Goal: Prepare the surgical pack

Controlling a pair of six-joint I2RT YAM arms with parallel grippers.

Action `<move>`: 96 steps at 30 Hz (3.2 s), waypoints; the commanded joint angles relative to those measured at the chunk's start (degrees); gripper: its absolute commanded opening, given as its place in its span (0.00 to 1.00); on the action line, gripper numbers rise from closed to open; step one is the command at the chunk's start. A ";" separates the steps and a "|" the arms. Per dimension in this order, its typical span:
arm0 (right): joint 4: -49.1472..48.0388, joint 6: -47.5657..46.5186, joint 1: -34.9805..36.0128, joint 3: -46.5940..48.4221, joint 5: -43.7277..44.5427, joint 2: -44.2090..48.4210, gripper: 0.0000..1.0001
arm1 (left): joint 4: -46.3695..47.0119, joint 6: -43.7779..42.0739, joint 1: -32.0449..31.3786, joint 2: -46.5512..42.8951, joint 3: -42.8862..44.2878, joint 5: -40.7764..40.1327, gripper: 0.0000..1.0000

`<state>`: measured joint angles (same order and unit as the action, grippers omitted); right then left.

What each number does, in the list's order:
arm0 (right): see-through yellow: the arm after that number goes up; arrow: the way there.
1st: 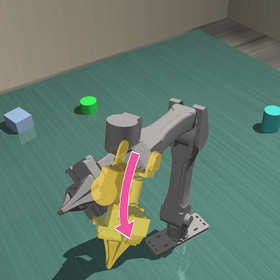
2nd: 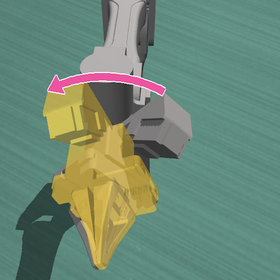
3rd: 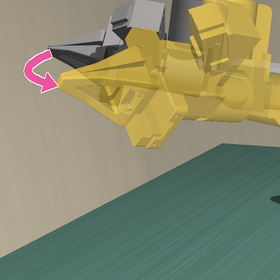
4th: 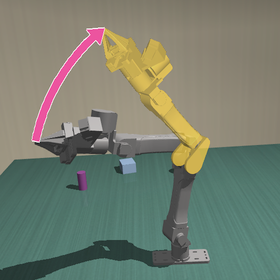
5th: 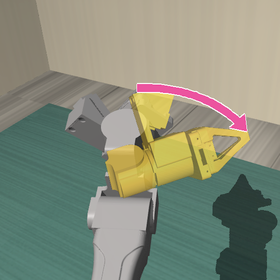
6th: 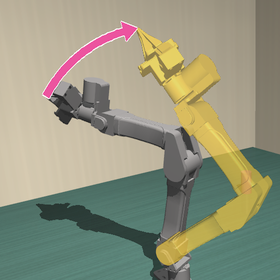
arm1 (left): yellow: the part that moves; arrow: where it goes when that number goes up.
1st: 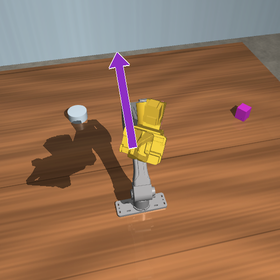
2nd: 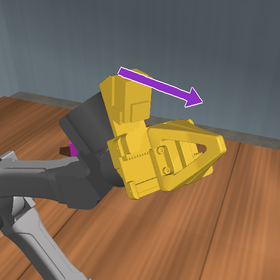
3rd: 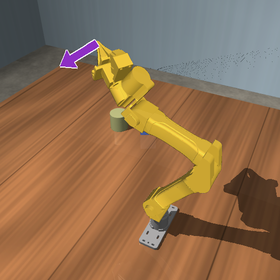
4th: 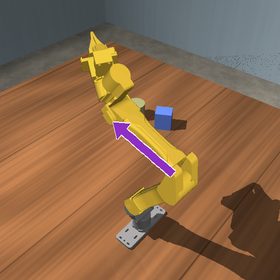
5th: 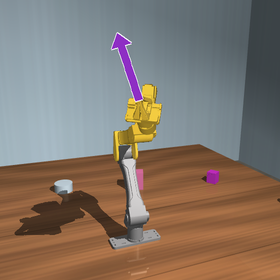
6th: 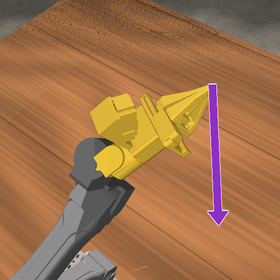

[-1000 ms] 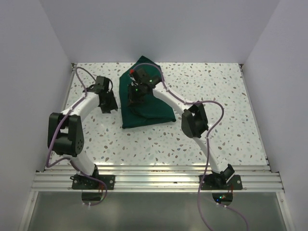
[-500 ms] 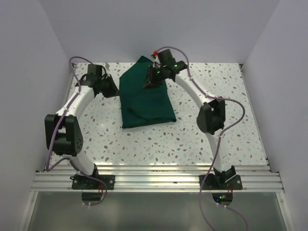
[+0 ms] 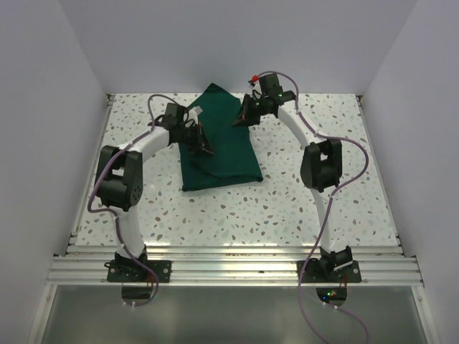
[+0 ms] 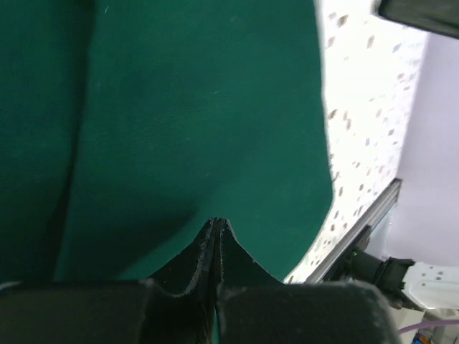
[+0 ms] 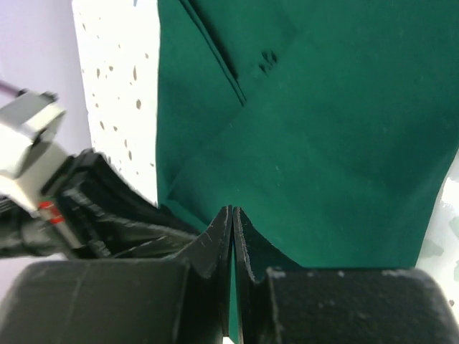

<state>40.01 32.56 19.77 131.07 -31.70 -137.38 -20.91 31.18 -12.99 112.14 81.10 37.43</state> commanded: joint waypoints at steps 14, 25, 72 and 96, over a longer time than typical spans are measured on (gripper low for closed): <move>-1.07 -3.90 -0.26 -6.79 -1.78 4.05 0.06 | -17.85 -8.77 0.25 -9.29 -5.59 -18.97 0.00; -9.59 -0.84 -1.93 -2.14 -3.80 -1.30 0.08 | -9.69 -8.42 3.32 -16.44 -6.58 -18.71 0.00; -12.94 0.05 -5.53 -34.82 -7.32 7.82 0.05 | -7.39 -9.73 10.36 5.46 -0.70 -12.12 0.00; -20.68 8.49 -7.29 -10.57 -6.71 -11.77 0.06 | -5.64 -4.11 14.57 25.76 22.51 -8.43 0.04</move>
<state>17.54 42.04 13.50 119.07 -42.76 -148.88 -25.39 27.97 -1.26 134.41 102.02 31.99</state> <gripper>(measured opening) 0.059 0.039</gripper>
